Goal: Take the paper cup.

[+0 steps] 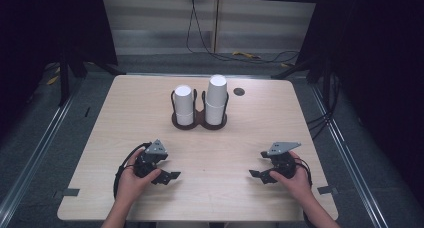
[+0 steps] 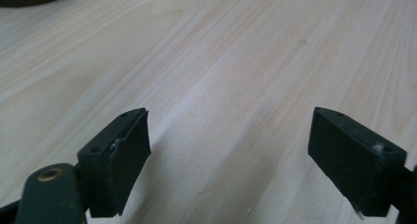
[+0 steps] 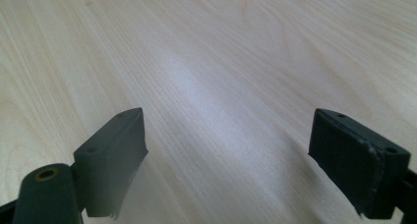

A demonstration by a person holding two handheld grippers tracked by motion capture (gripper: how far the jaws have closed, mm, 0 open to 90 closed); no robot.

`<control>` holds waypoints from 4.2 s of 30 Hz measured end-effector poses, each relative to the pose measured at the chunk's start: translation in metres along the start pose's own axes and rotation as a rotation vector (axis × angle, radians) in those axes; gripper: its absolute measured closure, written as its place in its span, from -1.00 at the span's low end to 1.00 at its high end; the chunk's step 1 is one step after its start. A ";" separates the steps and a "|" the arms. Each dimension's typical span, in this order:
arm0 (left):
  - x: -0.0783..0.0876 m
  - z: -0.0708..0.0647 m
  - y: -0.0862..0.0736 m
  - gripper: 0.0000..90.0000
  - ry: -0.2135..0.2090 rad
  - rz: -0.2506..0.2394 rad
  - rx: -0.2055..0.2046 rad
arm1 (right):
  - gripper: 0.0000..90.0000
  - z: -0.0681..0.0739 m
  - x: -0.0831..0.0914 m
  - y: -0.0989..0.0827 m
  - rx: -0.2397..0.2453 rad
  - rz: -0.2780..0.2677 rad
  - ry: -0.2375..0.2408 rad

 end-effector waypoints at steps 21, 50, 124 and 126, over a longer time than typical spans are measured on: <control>0.012 0.005 0.019 -0.65 -0.005 -0.049 0.045 | -0.68 -0.002 -0.001 0.007 -0.014 -0.004 0.004; 0.030 0.021 0.057 -0.62 0.024 -0.020 0.022 | -0.67 0.008 -0.002 0.028 0.019 -0.031 0.011; 0.028 0.132 0.187 -0.31 0.114 -0.035 0.032 | -0.43 0.075 -0.111 0.172 0.021 -0.128 0.103; 0.028 0.132 0.187 -0.28 0.116 -0.030 0.038 | -0.42 0.076 -0.112 0.173 0.018 -0.128 0.104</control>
Point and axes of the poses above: each handheld gripper's, and its own axes: x roughly backward along the jaws, y roughly out of its top, z roughly to its left, the point moved 10 cm from there along -x, roughly forward along the jaws, and after that the axes turned 13 degrees about -y, right-handed, at the moved point
